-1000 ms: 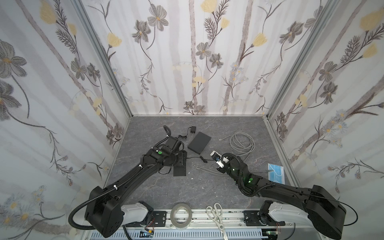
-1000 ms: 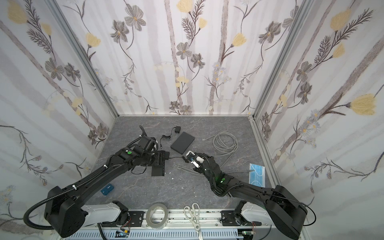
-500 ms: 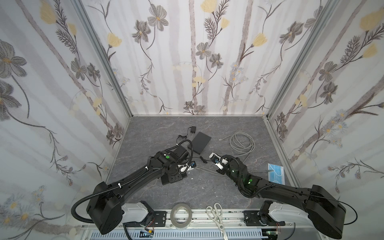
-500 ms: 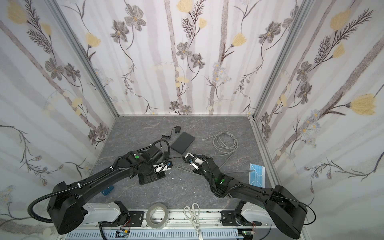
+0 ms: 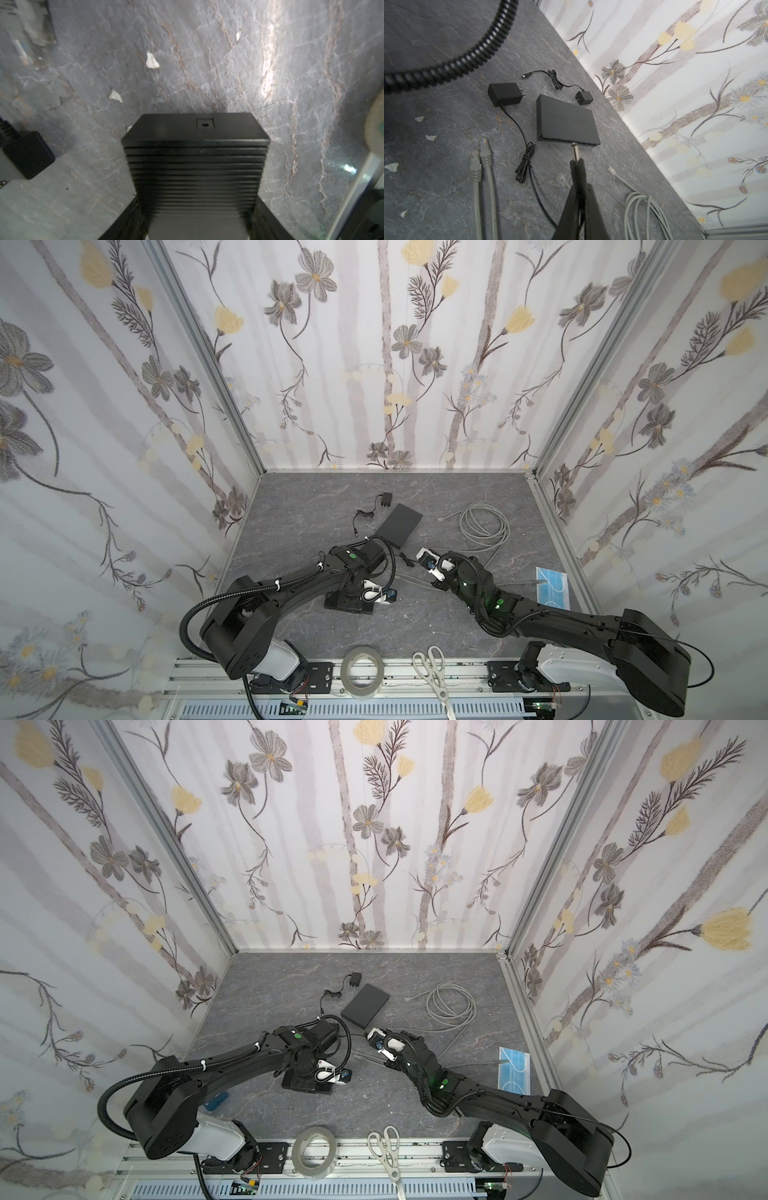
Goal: Insert the plug into the switch port
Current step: 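Lift the ribbed switch with the left gripper and set it nearer the robot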
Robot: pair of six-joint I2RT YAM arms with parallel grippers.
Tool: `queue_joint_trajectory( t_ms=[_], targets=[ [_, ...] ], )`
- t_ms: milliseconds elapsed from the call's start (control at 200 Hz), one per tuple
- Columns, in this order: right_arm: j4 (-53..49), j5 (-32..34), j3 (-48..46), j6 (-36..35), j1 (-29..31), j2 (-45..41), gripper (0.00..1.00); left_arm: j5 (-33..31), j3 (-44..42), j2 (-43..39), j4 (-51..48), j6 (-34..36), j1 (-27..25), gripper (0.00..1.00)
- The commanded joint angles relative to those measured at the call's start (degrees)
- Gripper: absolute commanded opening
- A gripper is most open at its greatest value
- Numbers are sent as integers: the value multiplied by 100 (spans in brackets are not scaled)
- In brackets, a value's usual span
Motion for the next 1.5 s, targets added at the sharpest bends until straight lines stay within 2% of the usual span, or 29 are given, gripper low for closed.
queue_joint_trajectory(
  t_ms=[0, 380, 500, 625, 709, 904, 1039, 1089, 1144, 1234, 1299, 1384, 1454, 1494],
  targets=[
    [306, 66, 35, -92, 31, 24, 5, 95, 7, 142, 242, 210, 27, 48],
    [268, 118, 65, -153, 101, 68, 5, 36, -13, 470, 319, 253, 40, 55],
    [267, 141, 76, -174, 120, 95, 5, 89, -31, 477, 345, 269, 40, 66],
    [284, 174, 82, -189, 126, 138, 5, 149, -41, 374, 347, 262, 40, 70],
    [290, 198, 83, -215, 128, 160, 5, 168, -88, 223, 416, 247, 45, 83],
    [345, 323, 22, -301, 128, 139, 5, 104, -103, -264, 523, -34, 42, 85],
    [362, 368, -23, -330, 128, 63, 5, 200, 291, -1077, 636, -1119, 42, 85],
    [405, 291, -75, -342, 129, 21, 5, 244, 365, -1536, 841, -1698, 55, 86],
    [432, 26, -138, -360, 130, -20, 6, 139, 372, -2090, 1153, -2520, 88, 92],
    [0, -769, -75, -349, 144, -119, 6, 219, 416, -2796, 1342, -4160, 325, 97],
    [-476, -1431, 123, -209, 167, -140, 6, 539, 456, -3158, 1287, -5462, 659, 98],
    [-1230, -2412, 473, 60, 192, -66, 6, 879, 343, -3409, 1146, -7223, 1269, 93],
    [-1856, -3191, 766, 305, 239, 4, 2, 1243, 142, -3421, 1115, -8285, 1777, 100],
    [-2120, -3478, 900, 517, 271, 43, 0, 1620, -58, -3404, 1273, -8701, 2052, 100]
  ],
)
